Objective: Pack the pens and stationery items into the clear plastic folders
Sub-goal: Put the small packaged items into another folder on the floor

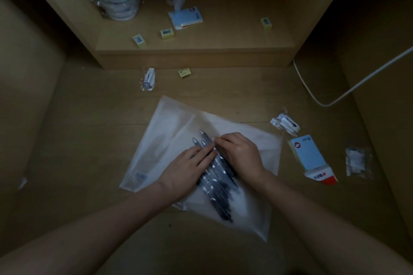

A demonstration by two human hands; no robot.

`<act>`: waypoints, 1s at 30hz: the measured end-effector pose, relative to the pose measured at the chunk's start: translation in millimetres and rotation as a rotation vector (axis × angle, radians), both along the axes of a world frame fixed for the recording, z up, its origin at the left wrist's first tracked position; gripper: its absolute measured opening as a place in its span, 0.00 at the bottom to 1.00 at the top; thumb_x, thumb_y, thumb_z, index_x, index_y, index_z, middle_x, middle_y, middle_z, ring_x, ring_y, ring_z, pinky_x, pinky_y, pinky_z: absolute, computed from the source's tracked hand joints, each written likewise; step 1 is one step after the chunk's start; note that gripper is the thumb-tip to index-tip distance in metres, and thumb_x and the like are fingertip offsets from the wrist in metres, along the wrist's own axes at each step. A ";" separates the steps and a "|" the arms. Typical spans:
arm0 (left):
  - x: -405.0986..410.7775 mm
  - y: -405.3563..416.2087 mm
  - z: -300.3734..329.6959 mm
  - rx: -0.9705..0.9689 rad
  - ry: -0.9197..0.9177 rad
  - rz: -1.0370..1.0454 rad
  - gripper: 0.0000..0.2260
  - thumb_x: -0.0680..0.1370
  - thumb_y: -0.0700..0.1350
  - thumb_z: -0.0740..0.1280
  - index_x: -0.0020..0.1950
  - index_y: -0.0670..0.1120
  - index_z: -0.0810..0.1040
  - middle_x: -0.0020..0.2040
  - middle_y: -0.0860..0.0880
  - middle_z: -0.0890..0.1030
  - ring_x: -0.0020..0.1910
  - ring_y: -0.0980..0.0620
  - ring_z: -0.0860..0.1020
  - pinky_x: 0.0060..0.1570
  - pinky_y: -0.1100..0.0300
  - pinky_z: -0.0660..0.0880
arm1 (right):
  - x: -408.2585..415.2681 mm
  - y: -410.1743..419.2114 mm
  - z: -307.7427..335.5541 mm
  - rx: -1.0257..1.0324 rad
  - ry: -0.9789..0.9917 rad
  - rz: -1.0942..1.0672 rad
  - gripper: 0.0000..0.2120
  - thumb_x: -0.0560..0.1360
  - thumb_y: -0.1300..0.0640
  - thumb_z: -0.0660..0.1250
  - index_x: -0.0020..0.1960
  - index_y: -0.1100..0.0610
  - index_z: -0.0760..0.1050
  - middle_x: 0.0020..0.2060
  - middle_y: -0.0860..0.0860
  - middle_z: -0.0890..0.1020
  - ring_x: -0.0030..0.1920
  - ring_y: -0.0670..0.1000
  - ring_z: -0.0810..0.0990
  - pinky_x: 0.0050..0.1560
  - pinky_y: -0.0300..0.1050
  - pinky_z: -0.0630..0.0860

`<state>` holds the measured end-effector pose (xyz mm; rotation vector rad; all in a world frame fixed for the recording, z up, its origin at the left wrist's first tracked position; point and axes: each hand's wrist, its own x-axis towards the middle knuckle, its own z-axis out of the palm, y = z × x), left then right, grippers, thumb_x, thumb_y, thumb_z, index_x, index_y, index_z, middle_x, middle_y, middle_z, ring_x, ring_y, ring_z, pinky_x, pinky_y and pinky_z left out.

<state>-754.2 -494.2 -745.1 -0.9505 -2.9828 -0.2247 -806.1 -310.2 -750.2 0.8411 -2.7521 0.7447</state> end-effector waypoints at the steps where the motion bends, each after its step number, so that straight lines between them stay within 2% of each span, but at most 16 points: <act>1: 0.6 0.1 -0.3 -0.002 0.006 0.002 0.24 0.70 0.43 0.56 0.66 0.42 0.76 0.66 0.44 0.76 0.53 0.48 0.69 0.51 0.59 0.78 | -0.1 -0.1 -0.9 -0.002 0.026 0.001 0.10 0.68 0.58 0.72 0.48 0.59 0.83 0.39 0.52 0.83 0.38 0.53 0.80 0.37 0.39 0.76; 3: 1.3 0.6 0.3 -0.004 0.022 0.004 0.24 0.70 0.43 0.57 0.66 0.42 0.76 0.66 0.45 0.76 0.53 0.48 0.69 0.51 0.59 0.78 | -0.6 -0.3 -1.3 -0.001 0.057 0.008 0.11 0.67 0.59 0.73 0.48 0.60 0.83 0.40 0.52 0.83 0.38 0.54 0.80 0.37 0.39 0.76; 5: 2.3 0.4 -0.3 0.021 0.055 -0.004 0.24 0.69 0.42 0.67 0.66 0.42 0.76 0.66 0.45 0.76 0.53 0.49 0.68 0.50 0.59 0.78 | -0.4 -0.6 -1.3 -0.007 0.066 0.018 0.11 0.67 0.60 0.73 0.48 0.60 0.83 0.40 0.52 0.83 0.38 0.54 0.80 0.36 0.40 0.76; 7: 3.3 1.4 2.2 0.017 0.038 0.007 0.31 0.62 0.42 0.78 0.65 0.42 0.77 0.65 0.45 0.77 0.54 0.49 0.68 0.50 0.60 0.77 | -1.1 -0.1 -1.2 0.000 0.067 0.041 0.10 0.67 0.61 0.73 0.48 0.60 0.83 0.41 0.52 0.83 0.38 0.54 0.80 0.36 0.40 0.75; 9: 4.0 1.3 4.9 -0.005 0.030 0.024 0.34 0.59 0.43 0.81 0.64 0.43 0.78 0.64 0.46 0.77 0.54 0.49 0.69 0.50 0.61 0.77 | -2.6 0.6 -1.0 0.022 0.057 0.067 0.12 0.65 0.63 0.76 0.49 0.59 0.83 0.42 0.51 0.83 0.39 0.54 0.80 0.36 0.40 0.74; 13: 4.5 0.5 4.6 0.017 0.037 0.035 0.31 0.62 0.42 0.80 0.64 0.43 0.78 0.64 0.45 0.78 0.56 0.48 0.69 0.50 0.59 0.77 | -6.0 -0.4 1.1 0.057 0.026 0.098 0.15 0.62 0.64 0.79 0.48 0.59 0.83 0.42 0.51 0.84 0.39 0.53 0.80 0.36 0.40 0.73; 16: 6.6 -0.7 3.5 0.081 -0.005 0.067 0.28 0.68 0.41 0.72 0.68 0.43 0.72 0.64 0.41 0.76 0.58 0.43 0.76 0.49 0.54 0.80 | -7.1 -0.7 2.3 0.080 -0.003 0.124 0.15 0.62 0.65 0.79 0.48 0.60 0.83 0.42 0.51 0.83 0.39 0.55 0.80 0.37 0.40 0.73; 20: 9.1 1.2 9.6 0.091 -0.064 0.085 0.37 0.59 0.38 0.81 0.67 0.44 0.75 0.68 0.40 0.66 0.55 0.42 0.80 0.50 0.56 0.78 | -5.1 0.0 4.7 0.143 -0.020 0.137 0.16 0.64 0.63 0.78 0.51 0.59 0.83 0.44 0.51 0.83 0.41 0.54 0.80 0.38 0.41 0.73; 22: 7.9 2.3 10.0 0.059 -0.038 0.086 0.37 0.58 0.37 0.80 0.67 0.44 0.76 0.69 0.39 0.65 0.55 0.42 0.80 0.49 0.57 0.78 | -4.9 -0.4 5.9 0.216 -0.006 0.155 0.18 0.62 0.62 0.78 0.52 0.58 0.82 0.44 0.50 0.82 0.41 0.53 0.79 0.40 0.41 0.71; 23: 7.5 2.2 8.8 0.053 -0.020 0.075 0.34 0.61 0.37 0.77 0.67 0.44 0.76 0.70 0.38 0.65 0.55 0.43 0.79 0.50 0.58 0.78 | -6.2 -0.8 6.8 0.256 0.007 0.167 0.19 0.61 0.61 0.78 0.51 0.58 0.82 0.43 0.49 0.82 0.41 0.52 0.79 0.41 0.41 0.69; 25: 7.5 1.3 4.7 0.050 -0.001 0.055 0.27 0.67 0.38 0.66 0.67 0.44 0.75 0.70 0.37 0.67 0.56 0.44 0.75 0.50 0.58 0.77 | -9.6 -2.3 10.0 0.331 0.031 0.200 0.19 0.58 0.61 0.78 0.49 0.57 0.82 0.40 0.48 0.80 0.39 0.51 0.78 0.42 0.40 0.62; 26: 7.6 0.3 3.2 0.042 -0.003 0.048 0.27 0.67 0.38 0.66 0.68 0.44 0.75 0.69 0.37 0.70 0.56 0.44 0.73 0.50 0.59 0.77 | -10.9 -3.7 12.3 0.373 0.039 0.221 0.18 0.56 0.60 0.78 0.46 0.57 0.83 0.38 0.48 0.79 0.38 0.51 0.78 0.41 0.41 0.61; 28: 6.0 -1.1 1.7 0.015 -0.012 0.038 0.33 0.63 0.38 0.74 0.68 0.43 0.74 0.67 0.38 0.73 0.56 0.45 0.69 0.50 0.59 0.77 | -13.3 -7.8 19.1 0.452 0.056 0.263 0.16 0.52 0.58 0.78 0.40 0.56 0.82 0.35 0.48 0.78 0.36 0.50 0.77 0.41 0.41 0.61; 30: 3.7 -2.2 0.8 0.022 -0.002 0.025 0.30 0.66 0.39 0.71 0.69 0.43 0.73 0.67 0.38 0.74 0.56 0.45 0.68 0.51 0.57 0.77 | -16.0 -13.4 25.1 0.500 0.055 0.304 0.14 0.49 0.58 0.78 0.35 0.55 0.81 0.32 0.48 0.77 0.33 0.50 0.77 0.39 0.41 0.67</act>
